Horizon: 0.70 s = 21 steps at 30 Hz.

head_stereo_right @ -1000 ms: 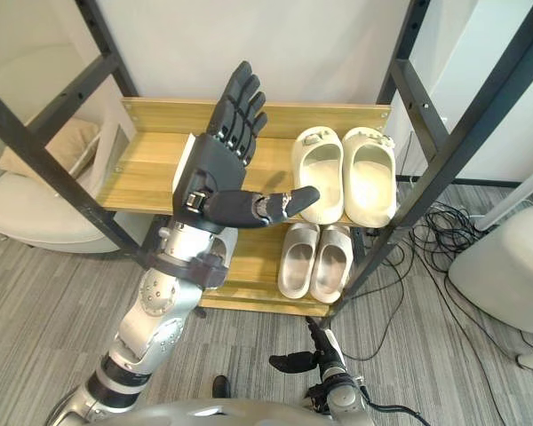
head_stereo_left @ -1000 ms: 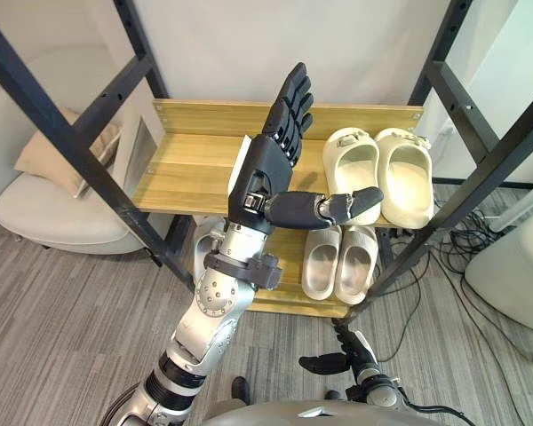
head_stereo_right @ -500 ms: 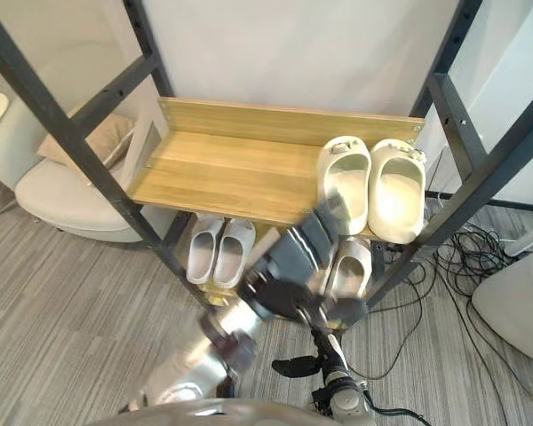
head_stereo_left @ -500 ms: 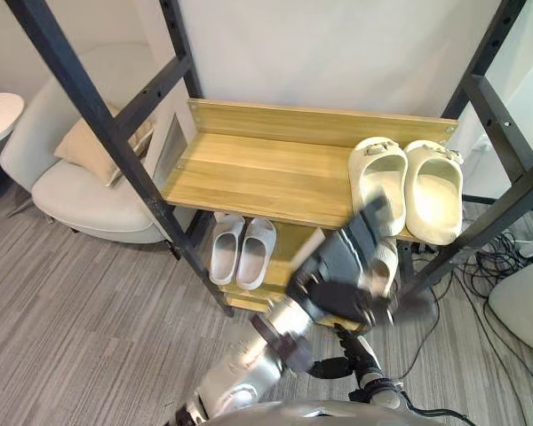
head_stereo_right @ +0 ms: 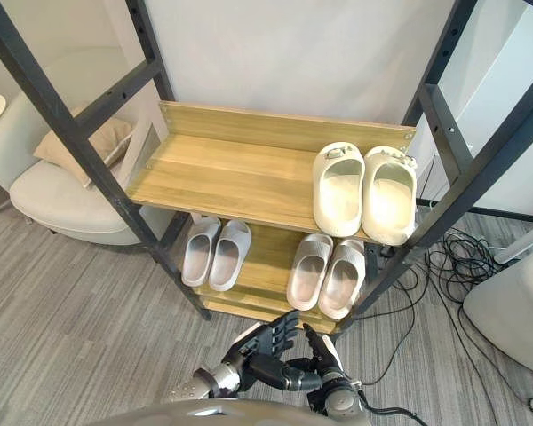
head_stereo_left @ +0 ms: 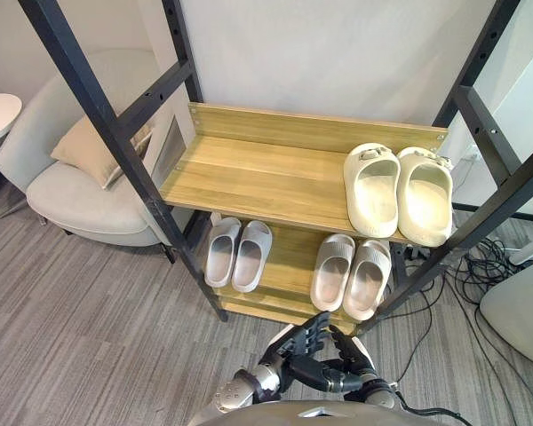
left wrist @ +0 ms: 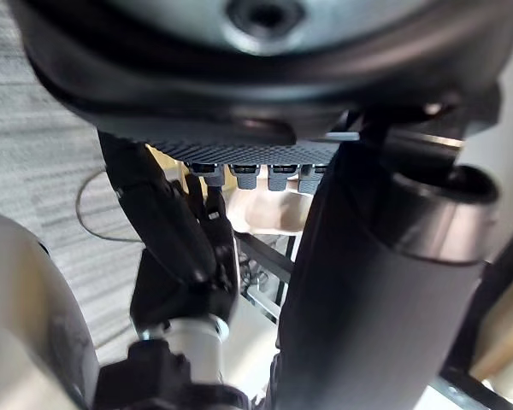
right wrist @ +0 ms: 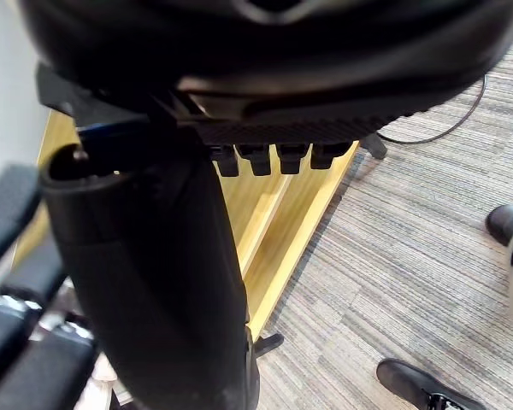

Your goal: Organize the slippers on the shoe rack

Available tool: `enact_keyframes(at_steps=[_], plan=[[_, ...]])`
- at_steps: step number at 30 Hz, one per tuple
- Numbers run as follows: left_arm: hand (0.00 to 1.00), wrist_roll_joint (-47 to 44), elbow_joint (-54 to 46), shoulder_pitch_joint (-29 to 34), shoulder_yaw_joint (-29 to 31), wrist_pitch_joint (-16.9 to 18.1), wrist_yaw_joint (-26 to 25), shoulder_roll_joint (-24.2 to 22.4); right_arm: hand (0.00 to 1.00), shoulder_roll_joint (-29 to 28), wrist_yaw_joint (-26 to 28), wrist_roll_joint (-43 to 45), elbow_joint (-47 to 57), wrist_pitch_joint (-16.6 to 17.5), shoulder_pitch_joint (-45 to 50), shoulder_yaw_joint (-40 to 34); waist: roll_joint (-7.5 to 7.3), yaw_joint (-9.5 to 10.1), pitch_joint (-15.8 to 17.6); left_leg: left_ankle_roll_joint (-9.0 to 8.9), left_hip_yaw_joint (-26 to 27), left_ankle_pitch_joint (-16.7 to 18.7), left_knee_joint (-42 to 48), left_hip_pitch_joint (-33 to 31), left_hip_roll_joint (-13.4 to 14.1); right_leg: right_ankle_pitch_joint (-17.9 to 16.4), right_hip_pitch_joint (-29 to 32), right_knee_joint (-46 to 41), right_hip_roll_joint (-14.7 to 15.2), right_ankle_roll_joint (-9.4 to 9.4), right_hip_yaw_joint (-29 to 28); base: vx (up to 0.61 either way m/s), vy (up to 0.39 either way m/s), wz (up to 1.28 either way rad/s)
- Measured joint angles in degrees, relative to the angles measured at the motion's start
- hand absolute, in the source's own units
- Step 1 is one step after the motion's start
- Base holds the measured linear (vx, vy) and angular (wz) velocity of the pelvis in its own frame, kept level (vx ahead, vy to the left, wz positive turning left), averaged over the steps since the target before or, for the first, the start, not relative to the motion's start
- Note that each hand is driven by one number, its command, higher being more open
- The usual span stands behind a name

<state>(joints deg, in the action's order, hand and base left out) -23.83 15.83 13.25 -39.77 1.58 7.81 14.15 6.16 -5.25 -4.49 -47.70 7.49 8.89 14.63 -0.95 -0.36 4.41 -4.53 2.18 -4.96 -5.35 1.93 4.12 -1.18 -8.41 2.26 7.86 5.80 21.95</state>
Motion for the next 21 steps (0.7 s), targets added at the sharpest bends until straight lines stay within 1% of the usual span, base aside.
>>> enact_keyframes(at_steps=[1,3,8,12,13,14,17,19,21], plan=[[1.0,1.0,1.2,0.0,1.1,0.1,-0.1,-0.1,1.0,-0.1,0.0,0.0,-0.2,0.0,-0.1,0.0,-0.09,-0.02,0.0,-0.04,0.1,0.1,0.0,0.0,0.0,0.0,-0.1,0.1,0.0,0.02,0.0,0.0,0.0,0.0],[1.0,4.8,4.8,0.0,4.8,0.6,-1.2,-0.5,1.0,-0.2,0.0,0.0,-0.5,0.0,-0.3,0.0,-0.22,-0.06,0.1,-0.2,0.2,0.3,0.0,0.4,0.0,0.1,-0.6,0.7,-0.1,0.1,-0.1,0.01,0.003,-0.02],[1.0,10.7,13.7,-0.5,14.3,1.9,-4.3,-2.2,1.0,-0.2,0.0,0.1,-0.5,-0.1,-0.3,-0.2,-0.18,-0.06,0.1,-0.26,0.8,0.6,0.0,0.8,0.1,0.1,-0.8,0.9,-0.1,0.1,-0.7,0.01,0.012,-0.06],[1.0,17.3,22.1,-0.9,22.3,2.3,-8.3,-3.7,1.0,-0.6,0.0,0.0,-1.0,-0.1,-0.5,-1.5,-0.24,0.01,0.1,-0.15,1.9,1.0,0.0,1.4,0.0,0.1,-0.8,0.9,0.0,0.14,-1.8,0.0,0.032,-0.12],[1.0,18.0,23.1,-1.1,23.6,2.3,-8.8,-3.9,1.0,-0.7,0.0,0.0,-1.1,-0.1,-0.5,-2.0,-0.28,0.01,0.2,-0.15,1.9,1.0,0.0,1.4,0.0,0.1,-0.8,0.9,0.0,0.15,-1.8,0.0,0.021,-0.09],[1.0,18.9,25.6,-1.4,26.4,2.4,-9.7,-4.2,1.0,-1.0,-0.1,0.1,-1.8,-0.2,-0.7,-2.5,-0.49,0.0,0.4,-0.17,2.1,1.1,0.0,1.6,0.0,0.1,-0.8,0.9,0.0,0.17,-2.0,0.0,0.019,-0.05],[1.0,19.1,29.0,-1.9,31.1,2.4,-12.2,-5.1,1.0,-1.4,-0.1,0.1,-2.5,-0.2,-1.0,-3.5,-0.87,0.05,0.6,-0.17,2.5,1.2,0.0,1.8,0.1,0.1,-0.8,0.8,0.0,0.17,-2.3,-0.01,0.023,-0.06],[1.0,19.1,29.7,-2.0,32.4,2.7,-12.8,-5.5,1.0,-1.4,-0.1,0.1,-3.2,-0.2,-1.5,-3.6,-0.81,0.13,0.9,-0.16,3.2,1.4,0.0,2.3,0.1,0.1,-0.8,0.7,0.0,0.17,-3.2,-0.01,0.037,-0.22],[1.0,19.4,31.1,-2.5,34.7,3.0,-13.7,-6.8,1.0,-1.3,-0.1,0.0,-3.4,-0.4,-2.1,-3.6,-0.37,0.28,1.5,-0.27,5.1,1.9,0.0,3.4,0.3,0.2,-0.7,0.4,0.1,0.21,-5.1,-0.02,0.052,-0.42]])
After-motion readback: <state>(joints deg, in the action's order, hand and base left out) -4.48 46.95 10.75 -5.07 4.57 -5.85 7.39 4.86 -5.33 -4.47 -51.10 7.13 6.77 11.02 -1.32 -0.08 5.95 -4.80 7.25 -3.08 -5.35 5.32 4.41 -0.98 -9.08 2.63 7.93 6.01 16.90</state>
